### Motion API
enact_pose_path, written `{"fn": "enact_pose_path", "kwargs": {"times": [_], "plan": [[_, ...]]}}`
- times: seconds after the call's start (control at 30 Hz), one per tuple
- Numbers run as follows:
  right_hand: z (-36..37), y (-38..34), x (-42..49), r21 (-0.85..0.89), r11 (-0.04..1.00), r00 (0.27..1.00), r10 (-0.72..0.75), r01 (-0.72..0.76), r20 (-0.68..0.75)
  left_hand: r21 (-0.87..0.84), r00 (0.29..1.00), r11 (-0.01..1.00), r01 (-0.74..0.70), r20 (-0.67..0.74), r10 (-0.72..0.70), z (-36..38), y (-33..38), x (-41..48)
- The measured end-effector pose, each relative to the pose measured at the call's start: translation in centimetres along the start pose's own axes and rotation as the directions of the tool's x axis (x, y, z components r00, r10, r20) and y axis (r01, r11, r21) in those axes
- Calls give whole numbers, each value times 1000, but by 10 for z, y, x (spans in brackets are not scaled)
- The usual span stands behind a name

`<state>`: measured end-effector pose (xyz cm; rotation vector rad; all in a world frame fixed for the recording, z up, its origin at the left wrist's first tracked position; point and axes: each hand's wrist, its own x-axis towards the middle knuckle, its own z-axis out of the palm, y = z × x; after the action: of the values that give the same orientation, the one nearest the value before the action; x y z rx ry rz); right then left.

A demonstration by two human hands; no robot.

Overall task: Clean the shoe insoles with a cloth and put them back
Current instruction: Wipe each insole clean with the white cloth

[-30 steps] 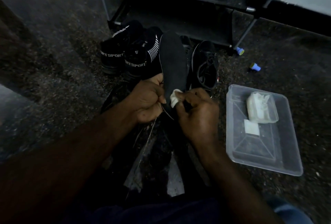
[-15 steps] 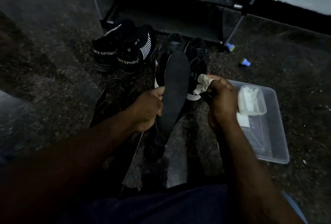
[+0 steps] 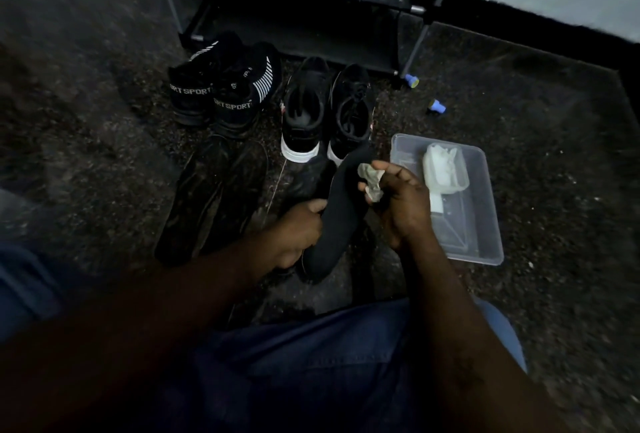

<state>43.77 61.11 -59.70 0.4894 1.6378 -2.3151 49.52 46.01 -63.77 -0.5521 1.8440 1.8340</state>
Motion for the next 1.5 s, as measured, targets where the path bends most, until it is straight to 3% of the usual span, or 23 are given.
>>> {"fn": "enact_pose_path", "kwargs": {"times": [0.1, 0.23, 0.37, 0.57, 0.67, 0.77, 1.0, 1.13, 1.2, 1.3, 1.37, 1.5], "plan": [[-11, 16, -3, -194, 981, 998, -1, -11, -63, 85, 998, 996, 40, -54, -35, 6, -13, 6], [-13, 32, -1, -319, 947, 998, 13, -33, -65, 388, 995, 922, 24, -103, 18, 5, -63, 62], [-15, 44, -1, -425, 905, 997, -16, -19, -79, 623, 989, 781, -55, -73, 127, 15, -4, -1], [-20, 55, 7, -573, 819, 996, -23, -30, -85, 767, 971, 641, 5, -158, 182, 5, 13, -2], [-23, 61, 14, -599, 800, 995, -46, -17, -89, 810, 919, 585, 46, -264, 293, -12, 17, 4], [-20, 61, 15, -607, 795, 993, -60, -12, -99, 778, 865, 622, 85, -368, 342, -31, 17, 16], [-6, 64, 13, -671, 741, 994, -96, 40, -46, 771, 860, 611, 179, -425, 284, -40, 7, 44], [-2, 64, 12, -660, 749, 993, -108, 51, -46, 719, 849, 664, 203, -467, 247, -37, 10, 45], [0, 63, 10, -629, 776, 994, -97, 47, -45, 643, 875, 757, 120, -429, 225, -39, 11, 46], [8, 57, 8, -588, 807, 998, -68, 53, -3, 321, 958, 946, -47, -255, 134, -47, 16, 40], [18, 50, 7, -509, 859, 999, -51, 48, 8, 209, 984, 976, -62, -153, 96, -56, 26, 34], [34, 33, 3, -454, 885, 991, -129, 100, -33, 28, 993, 998, -58, -101, 60, -71, 53, 13]]}}
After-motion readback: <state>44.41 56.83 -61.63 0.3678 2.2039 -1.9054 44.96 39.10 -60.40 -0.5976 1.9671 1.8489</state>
